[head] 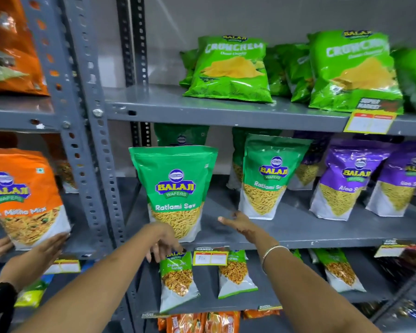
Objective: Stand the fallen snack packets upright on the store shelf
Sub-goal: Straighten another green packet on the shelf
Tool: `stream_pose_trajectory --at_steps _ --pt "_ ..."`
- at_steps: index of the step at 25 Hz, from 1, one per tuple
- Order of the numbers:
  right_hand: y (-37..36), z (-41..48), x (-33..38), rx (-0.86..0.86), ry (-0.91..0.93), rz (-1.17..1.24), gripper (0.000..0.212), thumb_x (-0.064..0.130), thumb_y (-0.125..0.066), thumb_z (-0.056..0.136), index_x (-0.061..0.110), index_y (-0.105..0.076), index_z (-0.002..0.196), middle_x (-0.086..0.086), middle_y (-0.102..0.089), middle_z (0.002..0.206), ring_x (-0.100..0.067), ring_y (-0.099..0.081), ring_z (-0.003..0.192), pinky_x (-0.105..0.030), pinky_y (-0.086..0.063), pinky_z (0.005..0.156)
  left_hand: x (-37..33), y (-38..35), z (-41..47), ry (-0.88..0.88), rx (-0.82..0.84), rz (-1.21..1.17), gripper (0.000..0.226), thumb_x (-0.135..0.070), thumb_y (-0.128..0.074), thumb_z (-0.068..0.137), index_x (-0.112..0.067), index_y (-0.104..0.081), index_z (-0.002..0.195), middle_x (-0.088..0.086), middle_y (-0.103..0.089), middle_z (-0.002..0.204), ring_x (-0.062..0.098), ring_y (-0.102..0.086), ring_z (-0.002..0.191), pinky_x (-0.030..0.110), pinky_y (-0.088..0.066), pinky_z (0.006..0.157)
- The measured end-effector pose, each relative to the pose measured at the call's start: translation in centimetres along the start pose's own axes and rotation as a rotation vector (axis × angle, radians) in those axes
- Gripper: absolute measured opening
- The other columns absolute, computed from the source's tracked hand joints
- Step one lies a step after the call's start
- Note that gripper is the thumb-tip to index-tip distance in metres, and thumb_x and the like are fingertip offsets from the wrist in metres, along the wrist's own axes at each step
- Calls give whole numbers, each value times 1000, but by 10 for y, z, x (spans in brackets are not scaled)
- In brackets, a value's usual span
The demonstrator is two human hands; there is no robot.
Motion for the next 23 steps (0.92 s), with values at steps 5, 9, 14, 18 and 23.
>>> stream_pose_trajectory --at_steps 5,9,14,18,23 --pt "107 24 -57 -165 -132 -202 77 42 -68 76 5 -37 135 -15 -41 141 -30 -36 134 -43 -25 115 -112 -29 22 -285 -110 -28 36 -36 -53 89 -7 -58 110 13 -59 115 21 -60 91 41 -53 85" --pt "166 67 -79 -152 -2 116 102 19 -77 72 4 -9 147 -10 -17 157 -28 -22 144 -40 -26 117 -186 -15 57 -438 -503 -459 68 -28 -71 78 -6 -40 134 19 -37 149 29 -38 136 38 -32 111" --pt "167 114 -88 108 144 156 93 -3 -79 64 6 -27 142 -12 -42 146 -26 -41 134 -27 -40 98 -231 -16 95 -450 -605 -826 87 -17 -85 58 -5 -42 133 17 -51 141 30 -48 130 43 -39 109" --pt "160 116 -108 79 157 198 98 18 -88 49 12 -39 134 -8 -54 136 -27 -51 126 -44 -43 106 -233 -33 98 -369 -683 -797 76 -15 -85 52 -4 -52 120 17 -63 124 32 -59 115 47 -48 98" --pt "164 70 -104 98 166 73 91 20 -84 61 11 -34 137 1 -49 132 -19 -44 127 -34 -35 109 -224 -60 73 -334 -761 -657 68 -25 -84 59 -9 -53 117 14 -65 121 36 -55 117 49 -44 102"
Point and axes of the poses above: each hand's wrist, its own z-axis towards the middle knuckle, its own y-axis out of the back of the hand, x = y × z, the point moved 1 cm from there along z, towards the middle knuckle
